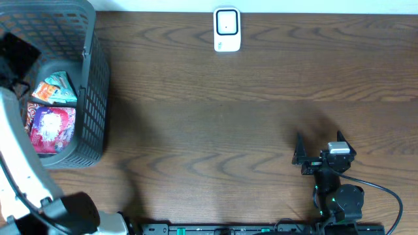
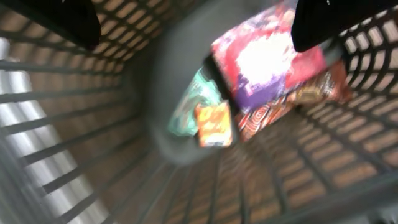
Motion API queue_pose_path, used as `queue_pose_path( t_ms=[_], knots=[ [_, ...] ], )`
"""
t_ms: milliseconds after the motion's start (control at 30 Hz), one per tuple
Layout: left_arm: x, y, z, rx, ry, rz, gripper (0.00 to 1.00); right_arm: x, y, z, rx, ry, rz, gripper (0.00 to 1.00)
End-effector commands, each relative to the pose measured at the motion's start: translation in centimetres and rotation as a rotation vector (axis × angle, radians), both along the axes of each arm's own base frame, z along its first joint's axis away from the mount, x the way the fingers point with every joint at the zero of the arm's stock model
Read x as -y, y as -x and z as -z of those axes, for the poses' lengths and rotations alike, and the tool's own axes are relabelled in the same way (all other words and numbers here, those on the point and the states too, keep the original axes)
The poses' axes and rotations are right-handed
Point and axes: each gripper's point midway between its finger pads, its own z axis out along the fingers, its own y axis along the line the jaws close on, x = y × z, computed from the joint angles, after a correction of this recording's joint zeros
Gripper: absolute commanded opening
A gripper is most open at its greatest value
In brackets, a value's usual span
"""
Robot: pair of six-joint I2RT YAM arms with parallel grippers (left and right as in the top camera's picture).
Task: Scan the item barcode
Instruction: 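Reach the left gripper into the basket and grasp the purple-red package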
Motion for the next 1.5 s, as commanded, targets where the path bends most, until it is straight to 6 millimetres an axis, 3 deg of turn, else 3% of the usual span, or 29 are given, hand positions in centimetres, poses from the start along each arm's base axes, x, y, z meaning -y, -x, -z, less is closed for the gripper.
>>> queue_pose_path(
  t_ms=[0,167,367,733,1133,1167,1267,1367,1433,1467],
  knots=[
    [-1.4,0.9,3.0,-0.114,0.011,-0.090,0.98,-0.1,0.0,0.1,-0.001,0.008,-0.004,0.99],
    [-2.0,2.5,7.8,-0.284,0.081,-0.231,0.98,-0.1,0.0,0.1,-0.001,0.008,-0.004,0.99],
    [-1.1,2.1,12.6,-0.436,0.135,-0.217,0.98,-0.1,0.0,0.1,-0.001,0.008,-0.004,0.99],
    [-0.3,1.0,18.3,-0.637,0.043,-0.205,0.98,-0.1,0.0,0.1,-0.001,0.008,-0.004,0.99],
    [-0.3,2.8,23.6,-0.789,0.098,-0.223,0.98,-0.1,0.0,0.1,-0.001,0.008,-0.004,0.99],
    [-0.3,2.9,23.8,-0.797,0.101,-0.222,0.92,-0.1,0.0,0.1,-0.001,0.008,-0.004,0.99],
    [0.2,3.4,24.4,-0.816,0.123,-0.217,0.60,-0.1,0.0,0.1,-0.001,0.008,-0.004,0.99],
    [0.6,3.6,24.7,-0.823,0.146,-0.213,0.35,-0.1,0.0,0.1,-0.001,0.008,-0.004,0.99],
    [0.8,3.9,24.6,-0.833,0.150,-0.211,0.09,-0.1,0.0,0.1,-0.001,0.008,-0.004,0.99],
    [0.8,4.0,24.4,-0.836,0.151,-0.211,0.07,-0.1,0.0,0.1,-0.001,0.008,-0.004,0.99]
  ],
)
